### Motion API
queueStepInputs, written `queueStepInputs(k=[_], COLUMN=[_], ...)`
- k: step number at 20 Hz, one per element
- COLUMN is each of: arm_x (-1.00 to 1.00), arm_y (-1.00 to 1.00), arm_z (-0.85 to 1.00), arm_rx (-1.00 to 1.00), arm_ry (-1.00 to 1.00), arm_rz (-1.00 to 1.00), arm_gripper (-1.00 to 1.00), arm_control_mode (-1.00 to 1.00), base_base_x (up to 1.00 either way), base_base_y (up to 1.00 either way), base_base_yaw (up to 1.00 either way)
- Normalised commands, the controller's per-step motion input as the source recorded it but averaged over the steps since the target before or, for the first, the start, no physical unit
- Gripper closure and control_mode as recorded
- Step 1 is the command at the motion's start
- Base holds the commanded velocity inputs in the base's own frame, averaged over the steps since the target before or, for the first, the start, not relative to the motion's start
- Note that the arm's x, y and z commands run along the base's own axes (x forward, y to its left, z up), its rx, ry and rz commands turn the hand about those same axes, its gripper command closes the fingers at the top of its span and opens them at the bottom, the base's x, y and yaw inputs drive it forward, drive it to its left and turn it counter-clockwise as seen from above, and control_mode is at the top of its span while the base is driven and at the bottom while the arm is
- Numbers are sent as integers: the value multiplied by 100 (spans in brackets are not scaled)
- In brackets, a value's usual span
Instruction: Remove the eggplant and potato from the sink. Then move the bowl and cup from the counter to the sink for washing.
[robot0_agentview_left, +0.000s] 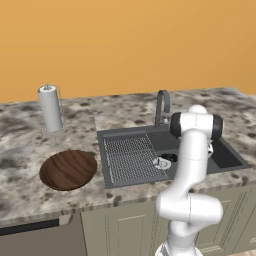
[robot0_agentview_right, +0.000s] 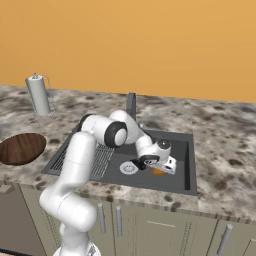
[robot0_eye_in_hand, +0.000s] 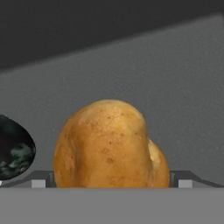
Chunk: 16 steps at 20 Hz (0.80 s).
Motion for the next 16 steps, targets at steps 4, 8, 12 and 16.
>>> queueStepInputs(k=[4, 8, 12, 16], arm_x=[-20, -18, -17, -25], arm_y=[-11, -11, 0, 0], arm_z=[40, 53, 56, 56], arm_rx=[6, 0, 0, -1], arm_ry=[-5, -10, -7, -1], arm_rz=[0, 0, 1, 1], arm_gripper=[100, 100, 100, 100], arm_control_mode=[-100, -100, -100, -100], base_base_x=[0, 0, 0, 0], base_base_y=[0, 0, 0, 0], base_base_yaw=[0, 0, 0, 0])
